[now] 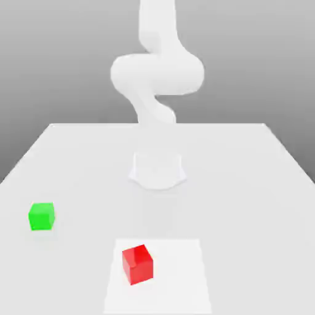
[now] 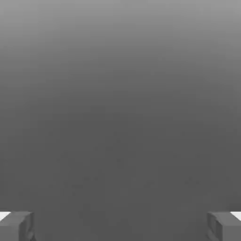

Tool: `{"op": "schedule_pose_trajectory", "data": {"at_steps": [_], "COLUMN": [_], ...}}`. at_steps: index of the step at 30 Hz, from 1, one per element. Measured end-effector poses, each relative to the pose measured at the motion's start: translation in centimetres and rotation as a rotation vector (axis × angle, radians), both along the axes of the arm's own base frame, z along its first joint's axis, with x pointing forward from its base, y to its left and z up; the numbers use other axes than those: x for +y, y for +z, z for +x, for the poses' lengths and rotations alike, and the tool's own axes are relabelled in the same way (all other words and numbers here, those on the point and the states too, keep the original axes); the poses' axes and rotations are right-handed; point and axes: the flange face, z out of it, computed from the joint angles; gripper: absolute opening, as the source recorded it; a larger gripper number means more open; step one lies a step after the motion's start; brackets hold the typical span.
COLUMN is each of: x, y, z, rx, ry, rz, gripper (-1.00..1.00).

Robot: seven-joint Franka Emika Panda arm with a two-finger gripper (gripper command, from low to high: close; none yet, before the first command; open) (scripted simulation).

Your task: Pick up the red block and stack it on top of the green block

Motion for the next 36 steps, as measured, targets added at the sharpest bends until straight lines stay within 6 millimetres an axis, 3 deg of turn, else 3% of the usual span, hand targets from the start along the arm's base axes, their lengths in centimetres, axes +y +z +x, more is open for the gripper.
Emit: {"op": "schedule_pose_trajectory", "data": {"at_steps": [5,10,15,21,26,27,33,36], "x": [-1.0,-1.9,-2.6,-3.5,-3.5,-3.5,-3.5,-3.5], "y": [-11.1,-22.3,-33.3,-44.8,-50.4,-51.3,-51.8,-49.9], "z": [5.3,7.4,6.7,2.9,2.5,2.5,2.4,2.5], "rx": [0.175,0.342,0.507,0.689,0.705,0.706,0.707,0.706], "ry": [0.081,0.166,0.256,0.361,0.372,0.372,0.372,0.373], "rz": [-0.051,-0.090,-0.121,-0.143,-0.145,-0.145,-0.144,-0.145], "gripper": [0.00,0.00,0.00,0.00,0.00,-1.00,-1.00,-1.00]}}
